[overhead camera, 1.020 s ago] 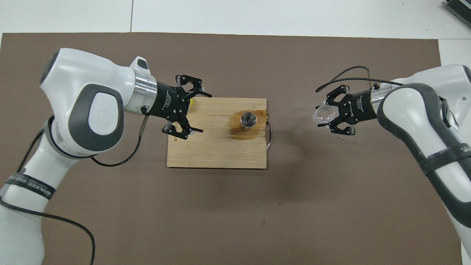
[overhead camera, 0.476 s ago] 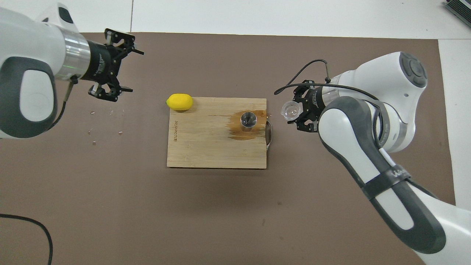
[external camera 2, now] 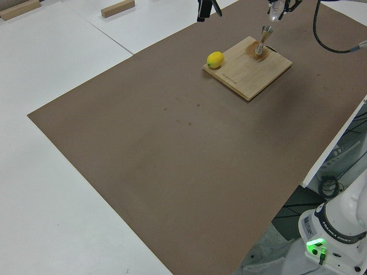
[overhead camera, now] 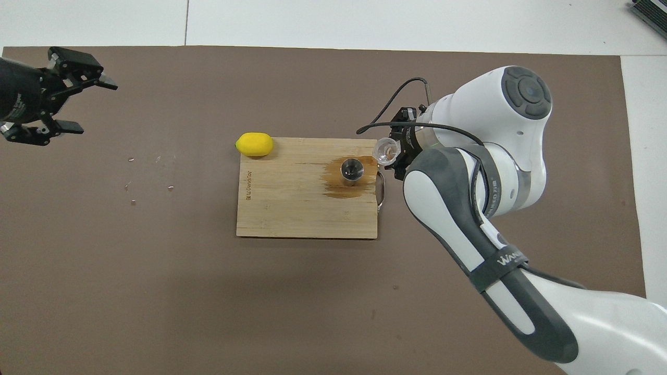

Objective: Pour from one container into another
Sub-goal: 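Lift the glass cup with the right gripper while the left gripper withdraws, then tilt the glass cup over the metal cup with the right gripper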

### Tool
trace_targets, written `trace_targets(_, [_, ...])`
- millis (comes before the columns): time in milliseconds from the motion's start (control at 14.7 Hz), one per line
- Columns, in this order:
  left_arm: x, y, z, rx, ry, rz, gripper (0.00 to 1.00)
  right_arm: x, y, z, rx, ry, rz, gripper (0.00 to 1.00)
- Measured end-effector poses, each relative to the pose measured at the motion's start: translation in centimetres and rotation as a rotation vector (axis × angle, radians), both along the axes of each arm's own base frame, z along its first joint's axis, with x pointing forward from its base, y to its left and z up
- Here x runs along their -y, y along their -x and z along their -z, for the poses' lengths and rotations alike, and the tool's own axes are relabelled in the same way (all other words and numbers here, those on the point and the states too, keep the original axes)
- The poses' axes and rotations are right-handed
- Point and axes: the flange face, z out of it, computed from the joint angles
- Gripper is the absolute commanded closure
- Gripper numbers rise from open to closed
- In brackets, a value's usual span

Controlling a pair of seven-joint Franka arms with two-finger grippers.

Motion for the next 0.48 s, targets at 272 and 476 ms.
trace_targets(272, [-1.5,1.7,0.4,-0.046,-0.203,0.366,0.0,-2.0,0.2,1.0,0.006,0.046,-0.045,1.0])
trace_targets(476, [-0.4,3.6,-0.1,-0.107,-0.263,0.556,0.0,-3.3,0.6,1.4,0.029,0.12,-0.09,1.0])
